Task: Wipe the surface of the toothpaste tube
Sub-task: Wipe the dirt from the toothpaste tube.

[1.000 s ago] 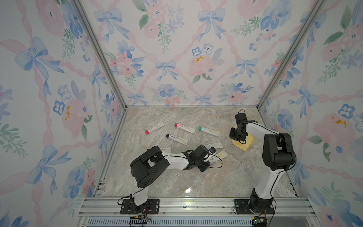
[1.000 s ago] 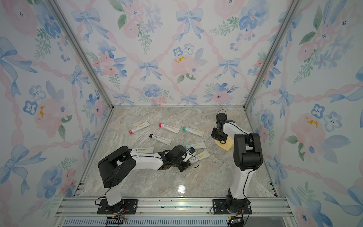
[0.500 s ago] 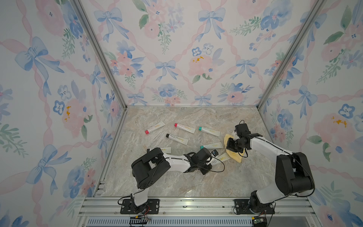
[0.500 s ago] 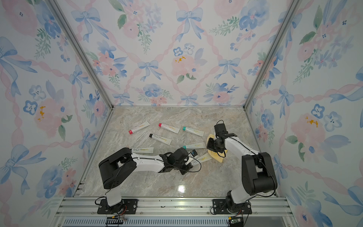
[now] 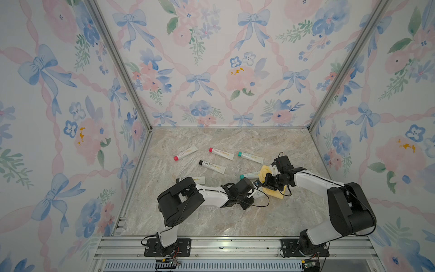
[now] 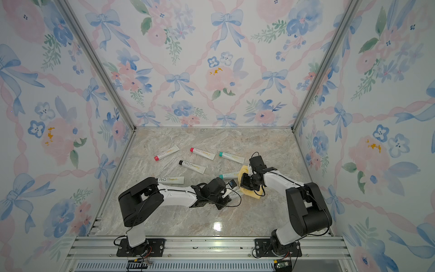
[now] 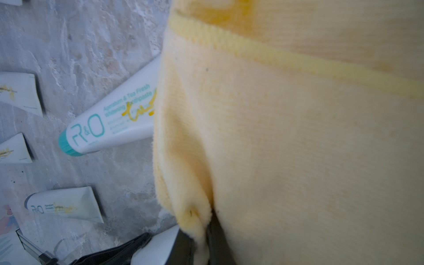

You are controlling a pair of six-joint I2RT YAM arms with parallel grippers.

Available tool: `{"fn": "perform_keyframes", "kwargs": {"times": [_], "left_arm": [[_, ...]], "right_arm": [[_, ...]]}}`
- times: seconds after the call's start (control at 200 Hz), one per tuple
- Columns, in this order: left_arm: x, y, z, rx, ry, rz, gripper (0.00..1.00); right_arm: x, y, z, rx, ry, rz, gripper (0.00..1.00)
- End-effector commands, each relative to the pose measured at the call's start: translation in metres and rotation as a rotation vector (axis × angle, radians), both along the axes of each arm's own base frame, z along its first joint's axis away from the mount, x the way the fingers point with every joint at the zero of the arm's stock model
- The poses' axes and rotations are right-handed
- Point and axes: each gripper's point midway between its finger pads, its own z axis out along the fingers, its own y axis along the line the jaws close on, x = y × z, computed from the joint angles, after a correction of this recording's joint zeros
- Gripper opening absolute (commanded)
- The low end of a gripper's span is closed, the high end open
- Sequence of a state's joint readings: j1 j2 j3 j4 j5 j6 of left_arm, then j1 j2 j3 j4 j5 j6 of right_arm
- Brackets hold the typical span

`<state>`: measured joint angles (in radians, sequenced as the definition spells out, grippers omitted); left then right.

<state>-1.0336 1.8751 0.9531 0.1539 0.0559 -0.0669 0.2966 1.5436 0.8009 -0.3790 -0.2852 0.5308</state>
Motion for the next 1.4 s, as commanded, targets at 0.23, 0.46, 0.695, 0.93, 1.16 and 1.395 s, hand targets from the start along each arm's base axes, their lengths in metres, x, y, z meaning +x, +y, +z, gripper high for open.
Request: {"fn": "perform_keyframes", "kwargs": {"times": [0.23,0.46,0.695,0.93,1.16,1.395], "left_arm": [[-0.018,0.034,-0.037,0.122,0.081,0.023,0.14],[-0.017,0.033,-0.037,0.117,0.08,0.023,0.14],[-0.014,0.03,-0.035,0.111,0.076,0.024,0.14],[-0.012,0.03,-0.035,0.109,0.072,0.03,0.14],[-0.011,0.034,-0.033,0.107,0.069,0.041,0.14],[-0.011,0.037,-0.033,0.108,0.073,0.046,0.14]], "right_arm": [[-0.024,-0.055,-0.022,-0.25,0.065,-0.057,0.1],[-0.024,-0.054,-0.022,-0.242,0.068,-0.051,0.09],[-0.044,-0.012,-0.018,-0.15,0.081,0.046,0.09],[-0.065,0.008,-0.027,-0.114,0.103,0.083,0.1],[-0.056,-0.035,-0.034,-0.147,0.115,-0.03,0.09],[-0.04,-0.044,-0.023,-0.151,0.088,-0.066,0.09]]}}
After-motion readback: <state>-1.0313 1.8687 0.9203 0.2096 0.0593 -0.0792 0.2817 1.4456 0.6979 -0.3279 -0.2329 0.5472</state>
